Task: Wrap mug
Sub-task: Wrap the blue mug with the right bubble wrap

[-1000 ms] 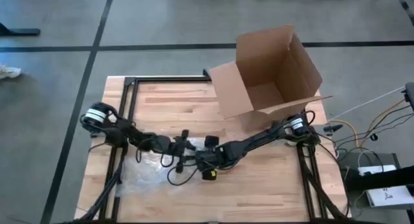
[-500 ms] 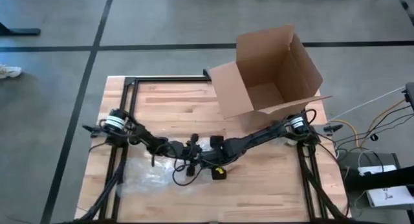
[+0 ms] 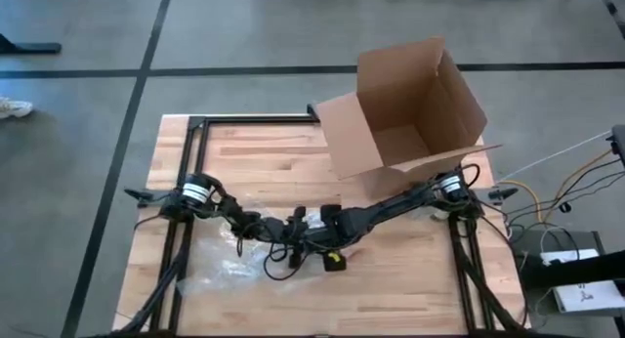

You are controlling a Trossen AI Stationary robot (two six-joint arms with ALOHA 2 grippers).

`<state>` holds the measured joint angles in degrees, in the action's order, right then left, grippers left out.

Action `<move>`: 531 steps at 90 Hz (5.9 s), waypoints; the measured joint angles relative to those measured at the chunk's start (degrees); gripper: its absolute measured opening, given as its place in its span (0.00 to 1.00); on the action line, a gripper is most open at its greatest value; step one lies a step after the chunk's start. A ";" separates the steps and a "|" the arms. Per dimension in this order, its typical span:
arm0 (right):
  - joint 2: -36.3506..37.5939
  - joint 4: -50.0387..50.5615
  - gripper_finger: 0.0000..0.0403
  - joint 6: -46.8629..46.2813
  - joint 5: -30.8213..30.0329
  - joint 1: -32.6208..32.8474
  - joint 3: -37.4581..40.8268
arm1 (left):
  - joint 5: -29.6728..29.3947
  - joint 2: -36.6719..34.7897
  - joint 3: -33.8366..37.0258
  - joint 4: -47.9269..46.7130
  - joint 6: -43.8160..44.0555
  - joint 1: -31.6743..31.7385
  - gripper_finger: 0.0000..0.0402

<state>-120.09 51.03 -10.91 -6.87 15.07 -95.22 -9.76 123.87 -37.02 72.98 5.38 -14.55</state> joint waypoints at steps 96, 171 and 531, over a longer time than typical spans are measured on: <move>1.98 14.90 0.97 -9.81 -3.56 4.14 -9.60 | 0.07 0.38 -0.08 -2.69 -0.37 0.02 0.25; -3.16 5.91 0.12 -12.23 -5.53 12.04 -7.94 | 0.16 0.38 0.03 -3.52 -0.21 0.02 0.25; -1.31 -4.80 0.00 -11.94 -6.22 10.26 1.16 | 2.11 -4.76 -0.83 -11.93 3.56 -0.33 0.24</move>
<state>-121.40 46.23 -22.85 -13.09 25.33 -94.06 -7.65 119.11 -37.85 61.04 8.94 -14.87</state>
